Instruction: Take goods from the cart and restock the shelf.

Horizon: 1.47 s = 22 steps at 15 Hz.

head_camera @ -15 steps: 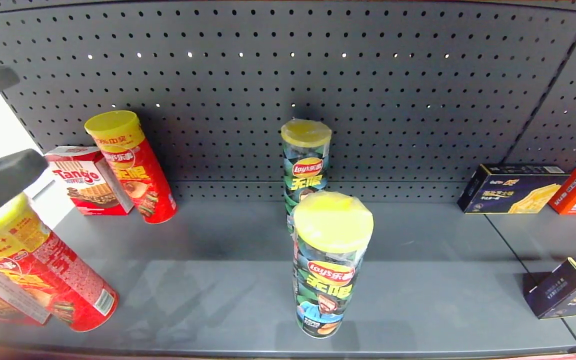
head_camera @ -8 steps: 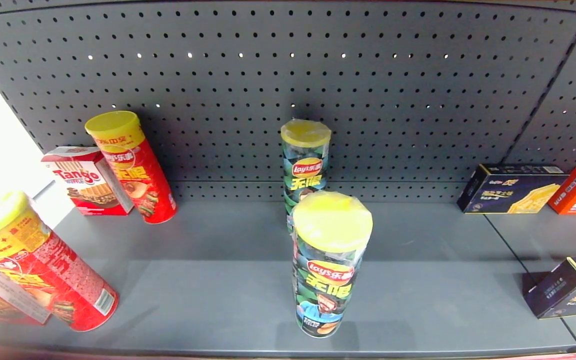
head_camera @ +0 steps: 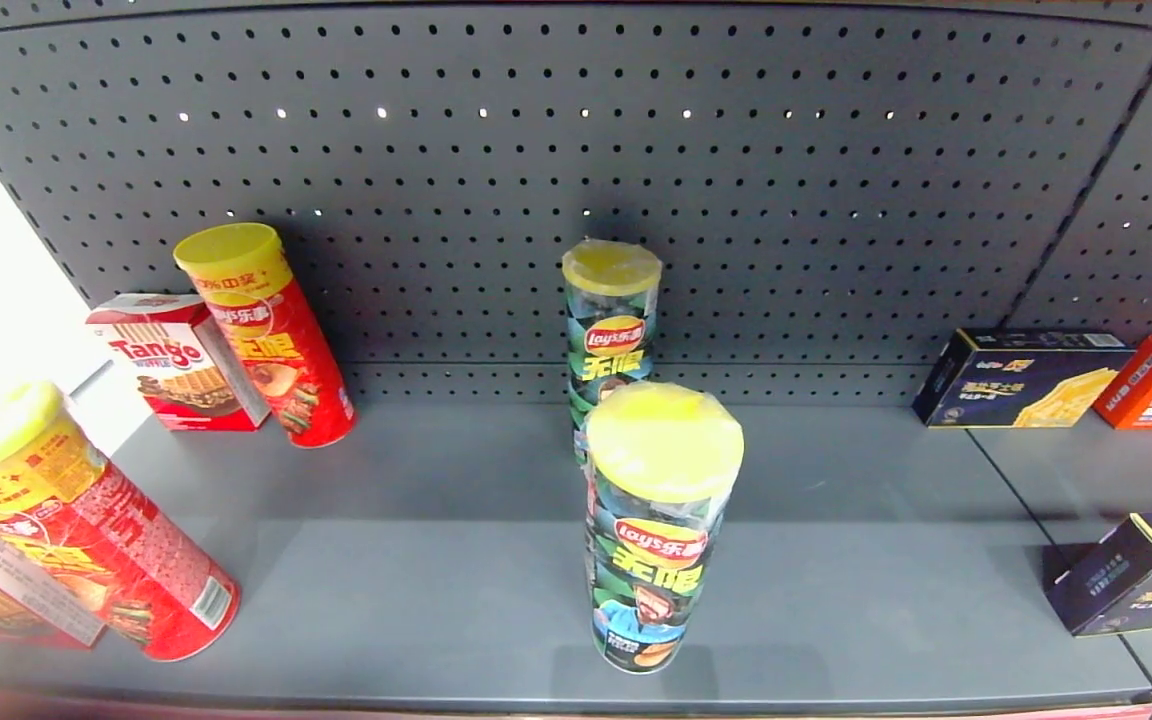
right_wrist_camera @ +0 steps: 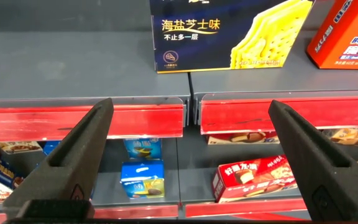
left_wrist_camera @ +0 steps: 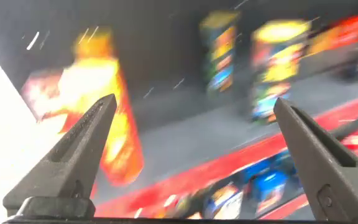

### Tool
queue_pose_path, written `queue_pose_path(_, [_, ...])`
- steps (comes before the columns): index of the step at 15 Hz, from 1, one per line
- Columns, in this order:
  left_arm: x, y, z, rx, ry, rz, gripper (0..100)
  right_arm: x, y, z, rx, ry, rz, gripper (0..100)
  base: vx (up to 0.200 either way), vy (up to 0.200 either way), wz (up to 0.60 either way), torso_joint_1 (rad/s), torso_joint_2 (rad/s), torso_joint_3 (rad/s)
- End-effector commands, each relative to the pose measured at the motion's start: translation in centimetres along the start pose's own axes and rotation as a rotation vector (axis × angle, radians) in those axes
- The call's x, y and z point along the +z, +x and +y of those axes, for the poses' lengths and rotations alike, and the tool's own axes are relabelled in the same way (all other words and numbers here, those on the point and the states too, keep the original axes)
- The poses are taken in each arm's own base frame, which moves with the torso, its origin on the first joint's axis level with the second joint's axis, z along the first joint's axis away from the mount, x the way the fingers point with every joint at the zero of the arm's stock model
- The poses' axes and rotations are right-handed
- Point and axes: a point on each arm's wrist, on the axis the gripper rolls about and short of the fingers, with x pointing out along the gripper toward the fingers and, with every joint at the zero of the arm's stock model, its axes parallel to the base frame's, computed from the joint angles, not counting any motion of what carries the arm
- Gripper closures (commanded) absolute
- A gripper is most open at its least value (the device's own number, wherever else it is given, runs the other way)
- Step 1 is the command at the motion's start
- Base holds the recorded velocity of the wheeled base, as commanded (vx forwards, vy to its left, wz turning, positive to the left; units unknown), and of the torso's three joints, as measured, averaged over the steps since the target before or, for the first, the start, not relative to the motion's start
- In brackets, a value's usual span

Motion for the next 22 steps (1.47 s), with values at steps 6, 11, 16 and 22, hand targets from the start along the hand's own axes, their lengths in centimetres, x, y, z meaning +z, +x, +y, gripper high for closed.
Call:
queue_pose_path(6, [-10.9,2.6,0.3,0.11,-0.007,0.076,0,0.0,0.0,0.0,0.0,0.0,0.0,0,0.0,0.0,0.0,0.0,0.0,0.0])
queue_pose_path(11, [-12.4,3.1,0.5,0.124,0.004,0.05,0,0.0,0.0,0.0,0.0,0.0,0.0,0,0.0,0.0,0.0,0.0,0.0,0.0])
queue_pose_path(16, [-12.9,2.9,1.1,0.433,0.032,0.142,0,0.0,0.0,0.0,0.0,0.0,0.0,0,0.0,0.0,0.0,0.0,0.0,0.0])
queue_pose_path(22, [-12.8,2.9,0.6,0.191,-0.009,0.128,0,0.0,0.0,0.0,0.015,-0.005,0.0,0,0.0,0.0,0.0,0.0,0.0,0.0])
